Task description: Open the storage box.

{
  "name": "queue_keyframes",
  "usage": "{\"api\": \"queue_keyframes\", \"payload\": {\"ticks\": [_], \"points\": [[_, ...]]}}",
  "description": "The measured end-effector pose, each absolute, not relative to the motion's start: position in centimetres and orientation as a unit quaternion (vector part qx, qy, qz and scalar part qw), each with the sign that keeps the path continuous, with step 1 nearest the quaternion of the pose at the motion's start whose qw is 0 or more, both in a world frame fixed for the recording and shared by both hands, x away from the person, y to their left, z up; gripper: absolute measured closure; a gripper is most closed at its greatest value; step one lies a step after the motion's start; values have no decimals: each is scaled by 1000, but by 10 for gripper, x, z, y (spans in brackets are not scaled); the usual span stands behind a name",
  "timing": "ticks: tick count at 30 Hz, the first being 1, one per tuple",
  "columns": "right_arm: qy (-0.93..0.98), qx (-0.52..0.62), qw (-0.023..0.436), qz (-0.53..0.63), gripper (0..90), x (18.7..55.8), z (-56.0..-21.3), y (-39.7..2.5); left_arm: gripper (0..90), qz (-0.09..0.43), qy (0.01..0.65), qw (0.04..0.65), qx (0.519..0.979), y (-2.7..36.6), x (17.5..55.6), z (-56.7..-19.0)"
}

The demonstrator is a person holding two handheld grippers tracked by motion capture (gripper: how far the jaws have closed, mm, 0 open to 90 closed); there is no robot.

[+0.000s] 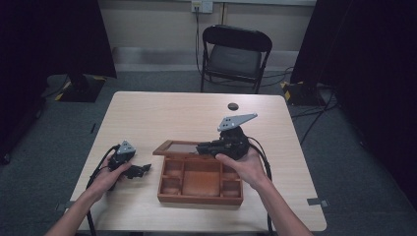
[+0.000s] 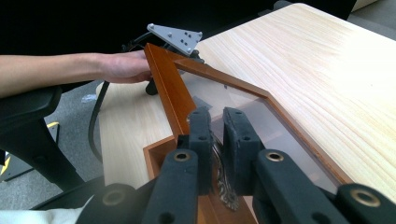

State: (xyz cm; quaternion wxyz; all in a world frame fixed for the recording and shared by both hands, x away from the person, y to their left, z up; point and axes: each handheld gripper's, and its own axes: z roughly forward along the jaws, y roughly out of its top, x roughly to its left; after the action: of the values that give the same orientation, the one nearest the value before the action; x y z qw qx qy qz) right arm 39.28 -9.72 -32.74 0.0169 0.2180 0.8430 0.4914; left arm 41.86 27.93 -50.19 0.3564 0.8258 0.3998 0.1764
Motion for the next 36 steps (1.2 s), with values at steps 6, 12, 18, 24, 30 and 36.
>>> {"api": "queue_keyframes", "payload": {"ticks": [6, 12, 18, 24, 30, 36], "points": [[844, 218, 18, 489, 828, 395, -325, -97, 96, 176, 400, 356, 826, 279, 419, -502], [844, 220, 17, 490, 829, 397, -324, -97, 96, 176, 400, 356, 826, 279, 419, -502], [843, 222, 14, 491, 830, 399, -322, -97, 96, 176, 401, 357, 825, 279, 419, -502], [841, 222, 15, 494, 831, 402, -320, -98, 96, 176, 400, 356, 826, 279, 419, -502], [839, 223, 14, 496, 832, 406, -318, -98, 96, 176, 400, 358, 825, 279, 419, -502], [840, 220, 18, 496, 834, 408, -315, -98, 96, 176, 400, 358, 826, 279, 419, -502]]}}
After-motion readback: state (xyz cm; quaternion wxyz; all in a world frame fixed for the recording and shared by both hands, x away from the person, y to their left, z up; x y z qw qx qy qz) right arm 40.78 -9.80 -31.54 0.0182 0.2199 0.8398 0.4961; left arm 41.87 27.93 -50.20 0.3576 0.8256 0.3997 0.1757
